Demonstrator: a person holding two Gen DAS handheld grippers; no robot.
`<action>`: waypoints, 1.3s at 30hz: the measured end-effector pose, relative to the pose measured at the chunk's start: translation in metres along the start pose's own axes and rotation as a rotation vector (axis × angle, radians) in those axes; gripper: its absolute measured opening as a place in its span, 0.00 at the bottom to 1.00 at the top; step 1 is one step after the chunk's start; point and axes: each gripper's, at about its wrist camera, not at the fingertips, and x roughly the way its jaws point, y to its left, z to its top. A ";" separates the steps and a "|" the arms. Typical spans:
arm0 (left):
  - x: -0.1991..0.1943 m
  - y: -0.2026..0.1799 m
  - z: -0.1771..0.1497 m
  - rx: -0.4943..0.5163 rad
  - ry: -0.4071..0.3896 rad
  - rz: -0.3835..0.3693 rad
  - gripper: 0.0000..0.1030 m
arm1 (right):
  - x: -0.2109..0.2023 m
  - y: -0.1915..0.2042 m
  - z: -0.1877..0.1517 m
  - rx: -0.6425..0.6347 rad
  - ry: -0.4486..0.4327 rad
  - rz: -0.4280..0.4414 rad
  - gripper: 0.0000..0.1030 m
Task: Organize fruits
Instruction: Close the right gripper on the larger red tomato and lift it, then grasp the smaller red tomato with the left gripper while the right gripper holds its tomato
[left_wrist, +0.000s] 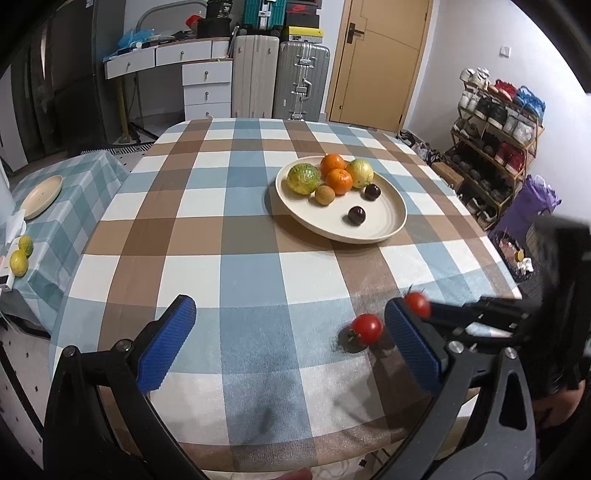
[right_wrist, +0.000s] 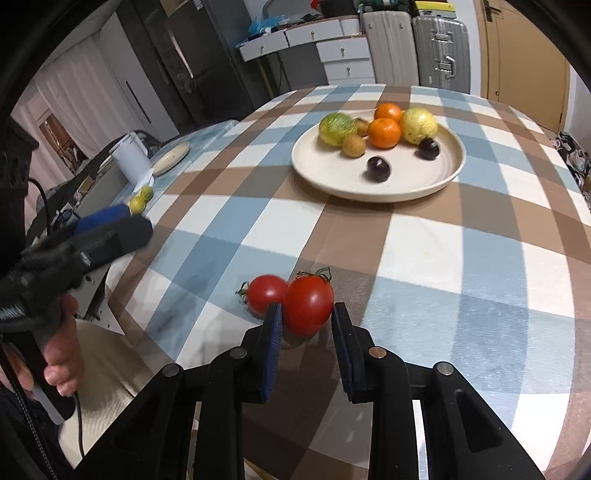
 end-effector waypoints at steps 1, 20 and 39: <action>0.001 -0.001 0.000 0.007 0.003 0.003 0.99 | -0.004 -0.002 0.001 0.007 -0.011 0.003 0.27; 0.055 -0.050 -0.013 0.154 0.184 0.001 0.99 | -0.090 -0.041 0.016 0.090 -0.240 -0.047 0.27; 0.087 -0.065 -0.013 0.176 0.225 0.028 0.71 | -0.119 -0.056 0.008 0.142 -0.298 0.004 0.27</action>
